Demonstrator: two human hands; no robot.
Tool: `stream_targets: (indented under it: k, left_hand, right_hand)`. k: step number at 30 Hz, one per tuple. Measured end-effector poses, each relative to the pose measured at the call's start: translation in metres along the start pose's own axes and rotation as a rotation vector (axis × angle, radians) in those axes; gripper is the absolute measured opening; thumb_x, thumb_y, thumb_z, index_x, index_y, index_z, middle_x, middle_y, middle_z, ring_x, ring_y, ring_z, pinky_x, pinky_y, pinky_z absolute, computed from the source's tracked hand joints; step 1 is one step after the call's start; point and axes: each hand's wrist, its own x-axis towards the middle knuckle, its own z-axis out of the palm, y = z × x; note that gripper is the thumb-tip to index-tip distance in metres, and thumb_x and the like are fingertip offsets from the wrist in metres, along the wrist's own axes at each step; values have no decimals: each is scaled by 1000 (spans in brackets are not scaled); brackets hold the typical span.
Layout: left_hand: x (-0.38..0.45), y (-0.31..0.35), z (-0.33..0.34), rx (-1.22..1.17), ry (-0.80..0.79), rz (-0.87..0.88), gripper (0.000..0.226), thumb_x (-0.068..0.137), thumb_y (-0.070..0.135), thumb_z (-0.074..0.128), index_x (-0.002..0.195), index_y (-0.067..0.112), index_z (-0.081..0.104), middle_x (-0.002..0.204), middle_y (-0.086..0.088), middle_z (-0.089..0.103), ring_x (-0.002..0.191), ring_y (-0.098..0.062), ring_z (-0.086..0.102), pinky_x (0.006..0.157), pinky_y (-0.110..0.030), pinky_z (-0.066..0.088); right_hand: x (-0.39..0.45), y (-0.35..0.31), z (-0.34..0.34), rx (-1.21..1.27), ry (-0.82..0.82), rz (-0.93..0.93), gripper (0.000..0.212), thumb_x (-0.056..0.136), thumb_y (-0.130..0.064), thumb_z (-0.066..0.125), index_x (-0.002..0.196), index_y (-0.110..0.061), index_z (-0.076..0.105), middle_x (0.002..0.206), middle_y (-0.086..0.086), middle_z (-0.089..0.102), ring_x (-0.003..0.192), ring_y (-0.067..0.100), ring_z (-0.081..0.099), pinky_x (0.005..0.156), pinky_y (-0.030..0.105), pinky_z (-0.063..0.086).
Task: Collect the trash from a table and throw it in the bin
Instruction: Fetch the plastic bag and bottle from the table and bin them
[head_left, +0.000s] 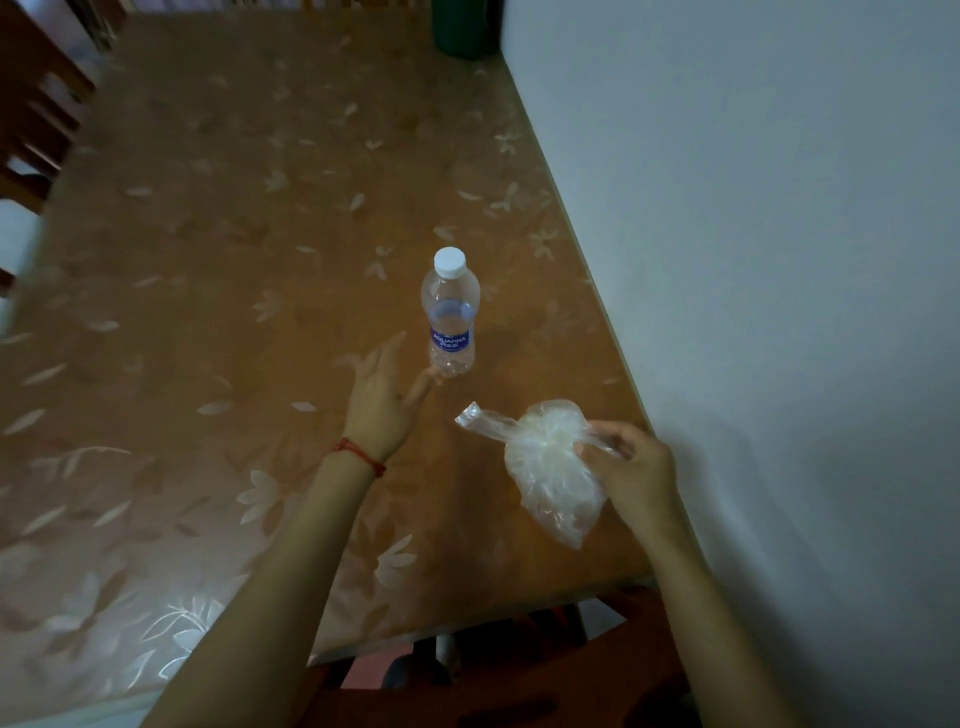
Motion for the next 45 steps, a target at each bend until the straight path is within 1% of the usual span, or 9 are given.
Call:
stream_targets:
  k: [4, 9, 13, 21, 27, 32, 37, 41, 45]
  left_hand:
    - [31, 17, 0, -150, 57, -71, 67, 86, 34, 59, 140, 6, 30, 146, -14, 35, 135, -25, 31, 106, -33, 25]
    - [63, 26, 8, -291, 29, -89, 78, 78, 37, 68, 140, 10, 31, 145, -9, 38, 132, -22, 36, 100, -28, 30]
    - [73, 30, 14, -328, -9, -73, 76, 72, 31, 75, 136, 14, 37, 137, -6, 48, 122, -21, 46, 100, -34, 40]
    - [65, 27, 13, -373, 46, -80, 70, 69, 25, 78, 129, 13, 43, 128, -5, 52, 110, -15, 49, 92, -27, 42]
    - [32, 15, -8, -439, 86, -87, 67, 70, 23, 77, 128, 14, 45, 127, -3, 53, 107, -12, 51, 87, -24, 43]
    - [-7, -13, -27, -448, 102, -116, 70, 68, 24, 79, 128, 16, 45, 126, -1, 55, 113, -18, 54, 93, -35, 48]
    - [-56, -35, -48, -458, 164, -139, 71, 67, 25, 79, 128, 17, 45, 125, 1, 55, 111, -14, 54, 89, -27, 47]
    - [-91, -47, -64, -486, 239, -172, 64, 64, 24, 80, 120, 24, 48, 112, 10, 56, 103, -8, 56, 84, -21, 48]
    - [-124, -55, -74, -500, 323, -203, 68, 63, 23, 82, 123, 18, 48, 117, 4, 57, 105, -10, 57, 85, -23, 48]
  right_hand:
    - [0, 0, 3, 47, -16, 12, 27, 76, -9, 72, 102, -15, 68, 94, -5, 66, 89, 10, 62, 70, 16, 47]
    - [-3, 1, 5, 38, -17, 30, 27, 76, -8, 72, 103, -15, 67, 95, -5, 66, 88, 9, 61, 69, 17, 48]
    - [-5, 3, 3, 23, -15, 36, 28, 77, -8, 71, 103, -14, 67, 95, -5, 65, 86, 8, 60, 68, 16, 48]
    - [-10, 2, 3, 23, -6, 54, 27, 77, -8, 71, 102, -16, 67, 90, -9, 64, 84, 3, 60, 66, 14, 47]
    - [-16, 0, 8, 7, -21, 37, 27, 77, -10, 71, 103, -16, 67, 95, -6, 65, 85, 6, 60, 64, 13, 46]
    - [-24, -5, 17, -18, -38, -15, 27, 77, -9, 71, 103, -16, 67, 89, -11, 63, 85, 4, 60, 65, 11, 45]
    - [-36, -10, 30, -25, -77, -77, 27, 76, -8, 72, 102, -16, 68, 92, -9, 65, 86, 3, 59, 68, 12, 45]
    - [-47, -19, 41, -16, -126, -130, 25, 76, -9, 72, 98, -18, 67, 90, -10, 64, 83, -2, 58, 71, 15, 46]
    - [-56, -29, 52, -8, -203, -186, 22, 76, -10, 72, 96, -18, 67, 85, -18, 62, 82, -4, 57, 73, 21, 50]
